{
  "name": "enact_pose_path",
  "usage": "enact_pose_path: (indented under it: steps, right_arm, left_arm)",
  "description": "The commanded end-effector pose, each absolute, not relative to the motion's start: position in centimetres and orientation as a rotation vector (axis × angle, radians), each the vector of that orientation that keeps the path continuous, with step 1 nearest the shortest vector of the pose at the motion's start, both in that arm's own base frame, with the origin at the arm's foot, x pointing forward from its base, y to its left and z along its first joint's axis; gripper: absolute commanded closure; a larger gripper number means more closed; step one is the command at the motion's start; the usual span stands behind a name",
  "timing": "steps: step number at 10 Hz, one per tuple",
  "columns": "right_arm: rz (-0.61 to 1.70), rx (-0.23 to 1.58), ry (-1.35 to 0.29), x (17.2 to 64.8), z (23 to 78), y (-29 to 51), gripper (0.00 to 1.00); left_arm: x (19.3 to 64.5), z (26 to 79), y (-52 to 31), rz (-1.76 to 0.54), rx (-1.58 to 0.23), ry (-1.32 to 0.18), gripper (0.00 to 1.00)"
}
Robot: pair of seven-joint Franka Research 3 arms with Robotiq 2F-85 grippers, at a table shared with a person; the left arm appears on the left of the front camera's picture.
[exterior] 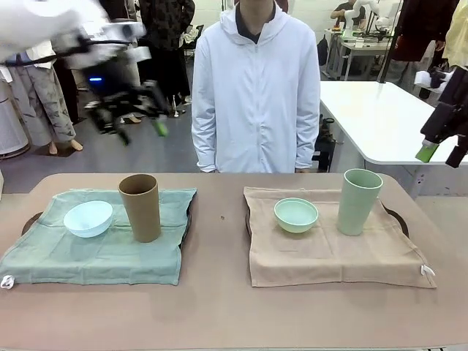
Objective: Set up a tray with a mat and arrange the tableware.
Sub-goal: Place the Picnic Bowl and Reusable plastic cup back onto the Handle tray in front of the human's position.
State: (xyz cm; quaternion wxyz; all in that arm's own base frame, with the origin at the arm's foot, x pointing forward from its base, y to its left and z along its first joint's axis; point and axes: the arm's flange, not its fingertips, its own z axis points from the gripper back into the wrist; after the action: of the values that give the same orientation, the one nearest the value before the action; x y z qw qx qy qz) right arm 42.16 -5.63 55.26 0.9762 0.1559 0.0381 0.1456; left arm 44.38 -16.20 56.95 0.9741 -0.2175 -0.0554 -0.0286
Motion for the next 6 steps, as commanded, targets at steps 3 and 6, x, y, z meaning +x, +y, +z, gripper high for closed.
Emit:
enact_pose_path:
  steps: [3, 6]
  right_arm:
    - [0.219, 0.447, 0.059, 41.0, 55.0, -8.6, 0.00]
    - [0.221, 0.648, 0.016, 40.1, 54.6, -11.1, 0.00]
  left_arm:
    - [41.0, 53.9, -3.8, 0.106, -0.676, -0.044, 0.11]
    - [39.9, 51.0, 2.9, 0.178, -0.842, -0.039, 0.11]
